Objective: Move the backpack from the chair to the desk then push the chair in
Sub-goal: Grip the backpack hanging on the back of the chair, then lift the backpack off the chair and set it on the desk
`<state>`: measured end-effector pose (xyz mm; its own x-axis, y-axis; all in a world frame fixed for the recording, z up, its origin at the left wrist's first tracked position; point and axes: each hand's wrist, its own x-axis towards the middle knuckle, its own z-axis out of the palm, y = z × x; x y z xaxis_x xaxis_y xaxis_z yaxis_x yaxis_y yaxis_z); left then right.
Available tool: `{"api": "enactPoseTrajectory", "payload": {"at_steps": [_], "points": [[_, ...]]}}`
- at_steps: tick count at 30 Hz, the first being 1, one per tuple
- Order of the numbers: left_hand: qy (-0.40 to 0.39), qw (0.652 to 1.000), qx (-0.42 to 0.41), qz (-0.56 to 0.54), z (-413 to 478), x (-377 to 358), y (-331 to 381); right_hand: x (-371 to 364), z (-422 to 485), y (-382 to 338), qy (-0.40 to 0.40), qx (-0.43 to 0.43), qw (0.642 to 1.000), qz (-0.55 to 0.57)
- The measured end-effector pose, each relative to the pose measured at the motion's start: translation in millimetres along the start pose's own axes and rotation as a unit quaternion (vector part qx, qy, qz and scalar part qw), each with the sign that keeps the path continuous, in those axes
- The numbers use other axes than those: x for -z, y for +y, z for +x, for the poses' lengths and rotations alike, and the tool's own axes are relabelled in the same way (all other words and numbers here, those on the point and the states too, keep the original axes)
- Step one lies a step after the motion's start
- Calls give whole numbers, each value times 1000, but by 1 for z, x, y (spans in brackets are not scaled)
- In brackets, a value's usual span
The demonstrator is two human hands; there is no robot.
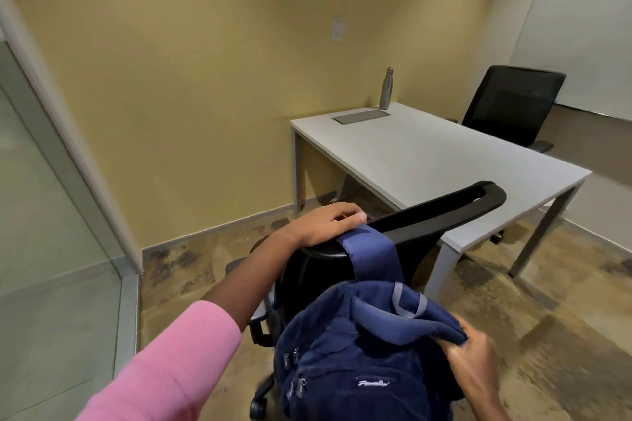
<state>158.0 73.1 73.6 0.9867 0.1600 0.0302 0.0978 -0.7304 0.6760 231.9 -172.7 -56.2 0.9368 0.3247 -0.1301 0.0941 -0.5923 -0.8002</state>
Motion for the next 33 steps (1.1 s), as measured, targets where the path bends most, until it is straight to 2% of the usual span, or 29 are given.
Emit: {"api": "enactPoseTrajectory", "payload": {"at_steps": [2,4,6,11,18,22,25,27,29,33], "points": [[29,999,-24,-14,-1,0,-7,-3,-5,-2,0,-15,1000,2],[64,996,-44,-43,-5,2,-14,-4,-13,-5,36,-4,999,20],[98,990,-53,-91,-11,3,-20,-5,-22,-7,69,21,997,32],[163,963,-63,-205,-24,1,-34,-17,-32,-24,93,36,994,35],[221,927,-61,-297,-54,10,-68,-43,-50,-53,122,74,989,-36],[272,935,-19,-227,-91,17,-104,-67,-66,-80,128,130,980,-82],[267,948,38,-170,-123,11,-133,-90,-76,-99,116,173,973,-101],[271,944,77,-172,-140,4,-148,-102,-78,-112,94,189,972,-102],[323,920,106,-197,-156,-4,-158,-111,-79,-127,75,199,973,-87],[466,844,120,-237,-185,-13,-168,-128,-85,-166,56,240,969,-10]]}}
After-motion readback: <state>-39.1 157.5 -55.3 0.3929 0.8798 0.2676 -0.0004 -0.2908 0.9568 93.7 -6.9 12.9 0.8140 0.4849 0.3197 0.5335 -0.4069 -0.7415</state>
